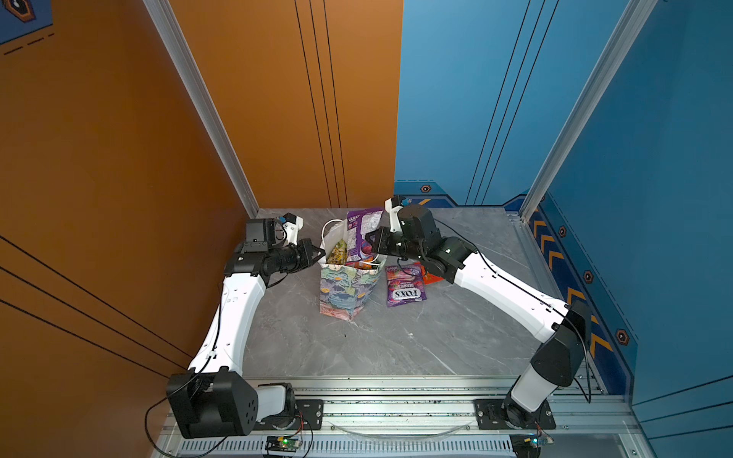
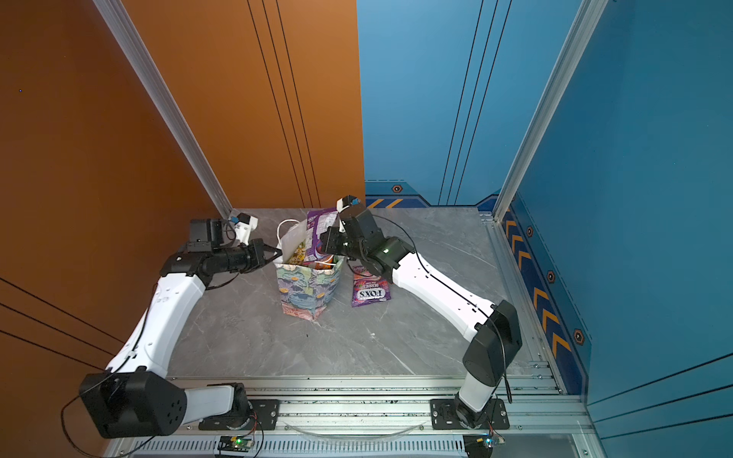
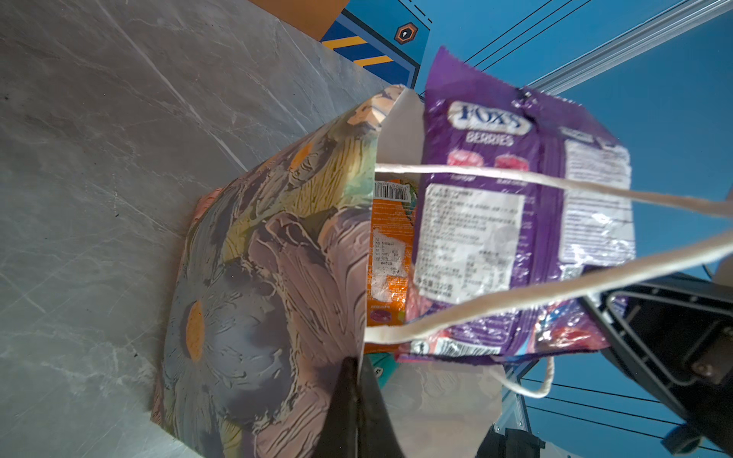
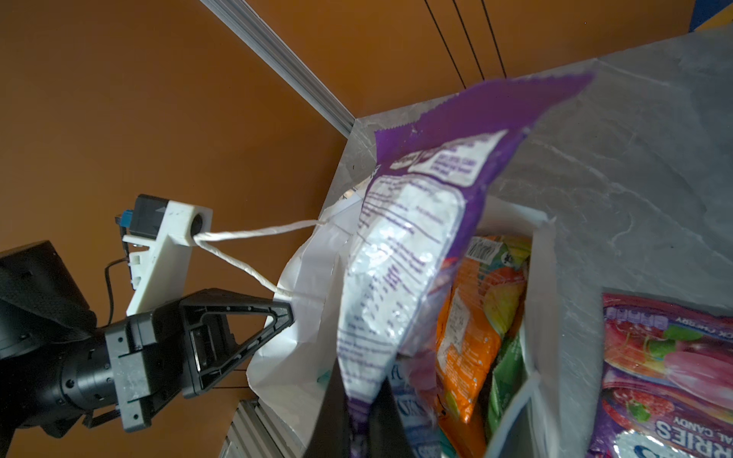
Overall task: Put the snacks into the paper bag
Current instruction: 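Lower the purple packet into the bag and open the right gripper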
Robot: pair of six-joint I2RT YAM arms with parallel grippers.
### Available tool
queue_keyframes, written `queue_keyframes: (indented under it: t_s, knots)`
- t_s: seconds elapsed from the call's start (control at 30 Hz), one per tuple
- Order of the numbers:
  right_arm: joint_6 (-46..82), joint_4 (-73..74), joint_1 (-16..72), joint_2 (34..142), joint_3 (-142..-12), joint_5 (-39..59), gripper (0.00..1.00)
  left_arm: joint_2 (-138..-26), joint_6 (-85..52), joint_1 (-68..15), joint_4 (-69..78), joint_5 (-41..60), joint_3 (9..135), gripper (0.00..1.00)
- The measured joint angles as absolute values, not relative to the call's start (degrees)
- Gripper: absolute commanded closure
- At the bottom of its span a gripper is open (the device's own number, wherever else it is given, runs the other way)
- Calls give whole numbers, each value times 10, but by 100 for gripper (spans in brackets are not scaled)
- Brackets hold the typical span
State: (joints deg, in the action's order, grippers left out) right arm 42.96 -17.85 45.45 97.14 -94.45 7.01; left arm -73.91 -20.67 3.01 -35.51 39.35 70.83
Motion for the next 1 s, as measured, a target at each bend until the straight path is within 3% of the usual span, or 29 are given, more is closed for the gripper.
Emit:
queue_keyframes:
  t_s: [0.93,1.0]
  knots:
    - [495,-118,465,1030,-937,93,100,-739,-207,31,-353,397,705,100]
    - [497,-117,465,1030,-938,95,81,-739,-207,31,-353,397,705,100]
